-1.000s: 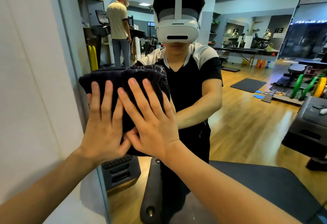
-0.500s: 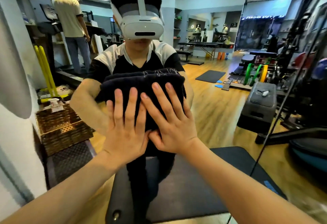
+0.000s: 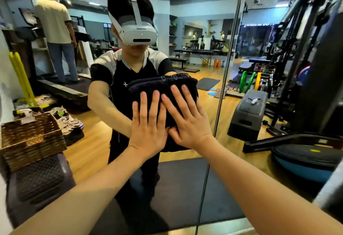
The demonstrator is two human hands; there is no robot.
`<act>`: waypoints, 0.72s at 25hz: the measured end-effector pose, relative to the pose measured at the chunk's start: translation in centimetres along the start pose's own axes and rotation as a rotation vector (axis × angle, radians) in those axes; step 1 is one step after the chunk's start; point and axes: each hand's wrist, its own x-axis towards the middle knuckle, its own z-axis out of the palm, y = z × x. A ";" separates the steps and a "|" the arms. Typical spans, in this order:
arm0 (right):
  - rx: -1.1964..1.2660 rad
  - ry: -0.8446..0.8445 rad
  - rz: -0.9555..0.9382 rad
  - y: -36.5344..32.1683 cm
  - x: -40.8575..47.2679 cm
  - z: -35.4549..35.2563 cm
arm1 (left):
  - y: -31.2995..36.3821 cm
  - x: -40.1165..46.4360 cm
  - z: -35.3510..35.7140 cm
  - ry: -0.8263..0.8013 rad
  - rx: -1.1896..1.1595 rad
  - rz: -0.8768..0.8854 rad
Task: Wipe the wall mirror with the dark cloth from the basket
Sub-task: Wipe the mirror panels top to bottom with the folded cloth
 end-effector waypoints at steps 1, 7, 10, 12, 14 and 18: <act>-0.001 -0.006 0.007 1.5 -0.8 -0.1 | 1.4 0.5 0.6 0.001 -0.004 0.013; 0.000 -0.052 0.067 7.7 -4.5 -1.0 | 7.9 3.1 3.4 0.002 -0.011 0.052; 0.001 -0.053 0.089 7.2 -5.2 -0.7 | 7.8 2.3 3.4 0.003 -0.037 0.073; -0.011 -0.057 0.118 6.1 -6.4 0.0 | 7.6 1.1 3.4 -0.022 -0.017 0.108; -0.027 -0.073 0.139 5.1 -8.3 0.7 | 7.7 -0.5 3.5 -0.063 -0.020 0.137; -0.015 -0.118 0.145 3.2 -13.2 2.2 | 9.1 -5.7 4.3 -0.129 0.005 0.156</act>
